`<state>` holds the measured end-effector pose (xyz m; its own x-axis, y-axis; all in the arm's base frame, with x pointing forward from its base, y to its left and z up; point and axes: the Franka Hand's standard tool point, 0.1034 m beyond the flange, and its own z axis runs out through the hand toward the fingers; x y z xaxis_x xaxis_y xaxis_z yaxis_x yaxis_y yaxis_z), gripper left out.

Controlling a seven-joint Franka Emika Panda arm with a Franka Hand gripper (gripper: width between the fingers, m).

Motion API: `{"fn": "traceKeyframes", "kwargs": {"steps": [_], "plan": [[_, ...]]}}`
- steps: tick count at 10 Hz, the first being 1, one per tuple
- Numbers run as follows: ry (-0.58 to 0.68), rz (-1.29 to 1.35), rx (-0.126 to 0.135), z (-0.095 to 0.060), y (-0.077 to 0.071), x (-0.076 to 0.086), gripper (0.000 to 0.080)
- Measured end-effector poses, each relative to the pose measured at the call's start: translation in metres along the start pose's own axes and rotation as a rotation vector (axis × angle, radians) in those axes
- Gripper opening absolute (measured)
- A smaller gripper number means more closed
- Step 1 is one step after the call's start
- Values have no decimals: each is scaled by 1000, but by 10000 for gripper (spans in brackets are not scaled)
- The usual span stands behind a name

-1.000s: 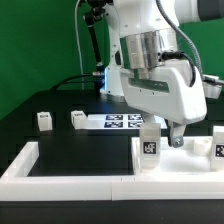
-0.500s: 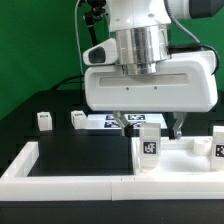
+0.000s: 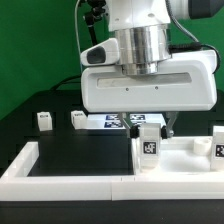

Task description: Assemble square table

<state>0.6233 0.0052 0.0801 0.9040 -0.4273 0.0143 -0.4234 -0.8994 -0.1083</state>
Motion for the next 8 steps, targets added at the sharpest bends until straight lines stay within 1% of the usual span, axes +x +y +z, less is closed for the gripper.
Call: {"fn": "traceKeyframes", "kwargs": {"steps": [1, 4, 5, 6, 7, 8], "plan": [[0, 51, 0, 0, 1, 0, 290], [19, 351, 6, 1, 0, 0, 290], [17, 542, 10, 1, 0, 0, 290], [6, 715, 34, 2, 1, 0, 290], [-7, 858, 70, 2, 2, 0, 290], [-37, 1019, 118, 1, 5, 0, 291]]}}
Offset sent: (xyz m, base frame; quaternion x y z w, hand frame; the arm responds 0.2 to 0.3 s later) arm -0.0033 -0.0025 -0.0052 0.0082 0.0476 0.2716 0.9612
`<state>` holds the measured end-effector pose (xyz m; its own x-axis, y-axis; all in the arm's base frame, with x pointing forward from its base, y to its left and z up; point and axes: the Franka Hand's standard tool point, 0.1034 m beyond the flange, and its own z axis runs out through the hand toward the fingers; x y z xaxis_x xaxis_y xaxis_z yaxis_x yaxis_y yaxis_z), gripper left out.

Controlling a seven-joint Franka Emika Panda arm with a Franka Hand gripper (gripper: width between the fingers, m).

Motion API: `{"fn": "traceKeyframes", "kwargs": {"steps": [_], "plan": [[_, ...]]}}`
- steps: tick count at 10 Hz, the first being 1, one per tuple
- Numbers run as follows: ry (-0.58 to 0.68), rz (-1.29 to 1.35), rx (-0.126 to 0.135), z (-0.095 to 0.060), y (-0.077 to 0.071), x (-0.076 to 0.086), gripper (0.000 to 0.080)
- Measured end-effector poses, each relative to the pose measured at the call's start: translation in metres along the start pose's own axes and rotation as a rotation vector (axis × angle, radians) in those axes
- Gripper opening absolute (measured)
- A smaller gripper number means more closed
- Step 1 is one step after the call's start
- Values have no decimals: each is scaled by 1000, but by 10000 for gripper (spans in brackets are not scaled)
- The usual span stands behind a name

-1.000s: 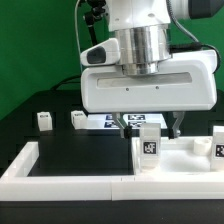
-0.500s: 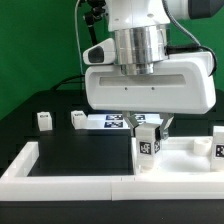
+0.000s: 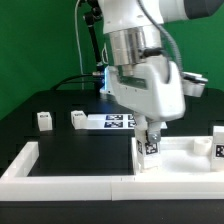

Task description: Assemble square table

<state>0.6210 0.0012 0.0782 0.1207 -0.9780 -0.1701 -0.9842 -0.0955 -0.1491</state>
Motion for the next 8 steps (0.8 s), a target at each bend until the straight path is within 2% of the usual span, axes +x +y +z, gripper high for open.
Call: {"fn": "traceKeyframes", "kwargs": {"steps": [2, 3, 4, 5, 6, 8], "plan": [[-22, 28, 4, 0, 1, 0, 291], [-22, 12, 4, 1, 1, 0, 389], [-19, -63, -8, 1, 2, -1, 389], [-14, -297, -34, 1, 0, -5, 563], [-15, -527, -39, 1, -1, -7, 634], [-12, -671, -42, 1, -1, -5, 645]]}}
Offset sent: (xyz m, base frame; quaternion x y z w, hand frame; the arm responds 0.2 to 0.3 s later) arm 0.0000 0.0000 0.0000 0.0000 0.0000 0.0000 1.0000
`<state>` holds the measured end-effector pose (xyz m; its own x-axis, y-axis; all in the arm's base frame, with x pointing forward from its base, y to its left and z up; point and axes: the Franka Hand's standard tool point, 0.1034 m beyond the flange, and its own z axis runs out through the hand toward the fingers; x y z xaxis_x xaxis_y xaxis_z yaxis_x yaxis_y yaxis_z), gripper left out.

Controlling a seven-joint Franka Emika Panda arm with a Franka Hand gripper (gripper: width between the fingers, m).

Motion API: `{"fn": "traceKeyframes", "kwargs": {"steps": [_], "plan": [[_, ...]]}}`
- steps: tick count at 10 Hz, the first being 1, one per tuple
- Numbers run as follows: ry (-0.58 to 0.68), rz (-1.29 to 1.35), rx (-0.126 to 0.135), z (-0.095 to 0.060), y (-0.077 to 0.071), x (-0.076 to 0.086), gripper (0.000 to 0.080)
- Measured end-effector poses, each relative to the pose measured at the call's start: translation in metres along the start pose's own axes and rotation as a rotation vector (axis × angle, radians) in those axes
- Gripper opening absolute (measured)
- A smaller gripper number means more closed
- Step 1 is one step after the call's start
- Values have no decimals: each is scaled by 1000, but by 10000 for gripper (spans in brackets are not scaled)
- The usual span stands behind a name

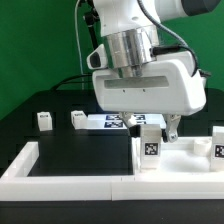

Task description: Assemble square table

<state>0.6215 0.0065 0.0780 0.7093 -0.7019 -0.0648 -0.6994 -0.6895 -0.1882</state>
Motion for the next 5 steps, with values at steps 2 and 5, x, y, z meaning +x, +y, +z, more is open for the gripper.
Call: {"fn": "traceKeyframes", "kwargs": {"steps": [2, 5], "plan": [[5, -187, -14, 0, 1, 1, 649], [29, -625, -71, -3, 0, 5, 649]]}}
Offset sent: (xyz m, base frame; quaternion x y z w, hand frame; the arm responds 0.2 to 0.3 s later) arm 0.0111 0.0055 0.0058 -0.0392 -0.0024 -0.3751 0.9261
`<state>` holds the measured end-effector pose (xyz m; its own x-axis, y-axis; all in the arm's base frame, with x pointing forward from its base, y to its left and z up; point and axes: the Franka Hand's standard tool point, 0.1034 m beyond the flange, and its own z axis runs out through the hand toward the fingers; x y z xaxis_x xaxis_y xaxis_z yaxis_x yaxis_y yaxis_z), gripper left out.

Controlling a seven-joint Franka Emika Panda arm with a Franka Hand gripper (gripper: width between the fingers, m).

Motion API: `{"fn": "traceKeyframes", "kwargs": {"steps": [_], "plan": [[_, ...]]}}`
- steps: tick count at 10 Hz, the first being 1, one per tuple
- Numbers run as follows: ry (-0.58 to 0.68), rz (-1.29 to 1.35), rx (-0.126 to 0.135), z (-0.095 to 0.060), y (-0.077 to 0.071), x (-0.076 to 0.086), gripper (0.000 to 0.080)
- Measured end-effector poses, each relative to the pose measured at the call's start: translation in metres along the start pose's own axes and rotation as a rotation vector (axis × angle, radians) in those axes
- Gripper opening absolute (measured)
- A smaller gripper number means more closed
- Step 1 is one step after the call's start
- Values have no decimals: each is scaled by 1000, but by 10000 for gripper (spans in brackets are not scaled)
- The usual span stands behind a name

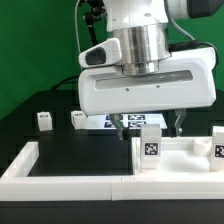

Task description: Assemble square table

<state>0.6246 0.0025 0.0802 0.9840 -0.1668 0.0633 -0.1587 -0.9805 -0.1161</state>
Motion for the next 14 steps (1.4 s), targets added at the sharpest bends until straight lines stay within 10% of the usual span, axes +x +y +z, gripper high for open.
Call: {"fn": "traceKeyframes", "kwargs": {"steps": [6, 10, 14], "plan": [[0, 333, 0, 1, 1, 0, 289], [-6, 908, 14, 2, 2, -1, 289], [-40, 1419, 98, 3, 1, -4, 291]]}}
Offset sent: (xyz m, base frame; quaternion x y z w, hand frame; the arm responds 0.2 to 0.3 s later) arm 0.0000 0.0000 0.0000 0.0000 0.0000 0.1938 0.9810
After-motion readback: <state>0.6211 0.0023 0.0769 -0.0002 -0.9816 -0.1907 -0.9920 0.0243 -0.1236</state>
